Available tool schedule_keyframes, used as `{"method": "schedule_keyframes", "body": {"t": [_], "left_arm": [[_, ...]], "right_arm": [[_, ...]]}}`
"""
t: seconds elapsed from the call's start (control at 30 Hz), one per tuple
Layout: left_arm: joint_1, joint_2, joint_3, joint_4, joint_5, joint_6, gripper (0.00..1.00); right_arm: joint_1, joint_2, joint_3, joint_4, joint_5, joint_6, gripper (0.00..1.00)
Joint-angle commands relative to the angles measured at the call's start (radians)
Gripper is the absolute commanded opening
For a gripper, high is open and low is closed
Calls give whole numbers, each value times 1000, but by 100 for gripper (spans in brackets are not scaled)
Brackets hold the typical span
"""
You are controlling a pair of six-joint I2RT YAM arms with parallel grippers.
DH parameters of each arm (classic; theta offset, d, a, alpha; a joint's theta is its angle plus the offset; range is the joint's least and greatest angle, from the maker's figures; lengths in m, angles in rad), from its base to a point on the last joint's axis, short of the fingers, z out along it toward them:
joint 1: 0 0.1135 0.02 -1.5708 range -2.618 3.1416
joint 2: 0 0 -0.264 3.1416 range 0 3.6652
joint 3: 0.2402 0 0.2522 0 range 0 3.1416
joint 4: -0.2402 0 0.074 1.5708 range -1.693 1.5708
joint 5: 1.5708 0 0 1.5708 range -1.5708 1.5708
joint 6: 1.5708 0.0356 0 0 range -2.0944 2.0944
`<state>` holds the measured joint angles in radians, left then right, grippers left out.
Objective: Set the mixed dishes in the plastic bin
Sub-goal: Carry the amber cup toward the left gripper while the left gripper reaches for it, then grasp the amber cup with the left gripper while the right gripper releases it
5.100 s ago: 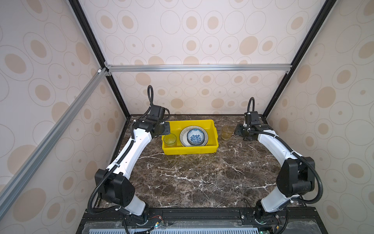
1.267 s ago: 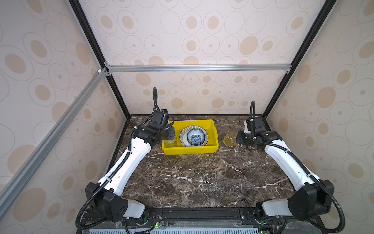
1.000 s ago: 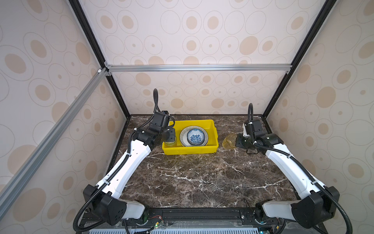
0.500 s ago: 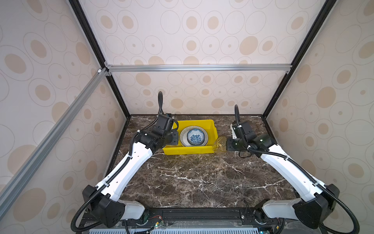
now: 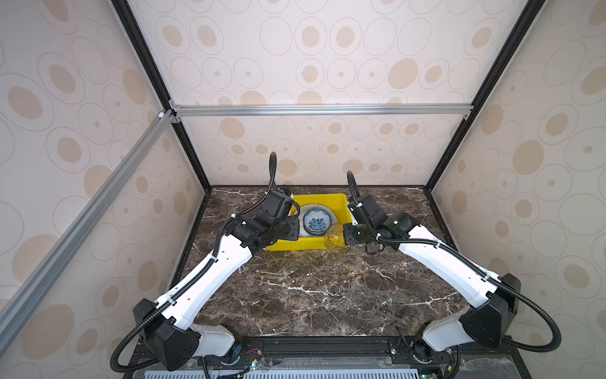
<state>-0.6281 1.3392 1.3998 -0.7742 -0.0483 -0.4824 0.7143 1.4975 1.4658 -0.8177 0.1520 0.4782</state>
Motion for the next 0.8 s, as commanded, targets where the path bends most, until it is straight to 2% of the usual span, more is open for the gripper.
{"method": "schedule_keyframes", "body": {"t": [0.0, 0.27, 0.5, 0.77], "left_arm": [[-23, -18, -8, 23, 11, -30, 39], [-65, -36, -12, 37, 10, -51, 40], [-82, -55, -69, 110, 67, -81, 40], [-93, -42, -83, 120, 61, -90, 40]], "right_arm": [[33, 31, 51, 8, 35, 10, 0], [96, 103, 121, 7, 68, 10, 0], [130, 131, 156, 22, 87, 21, 0], [158, 157, 185, 23, 84, 28, 0]]}}
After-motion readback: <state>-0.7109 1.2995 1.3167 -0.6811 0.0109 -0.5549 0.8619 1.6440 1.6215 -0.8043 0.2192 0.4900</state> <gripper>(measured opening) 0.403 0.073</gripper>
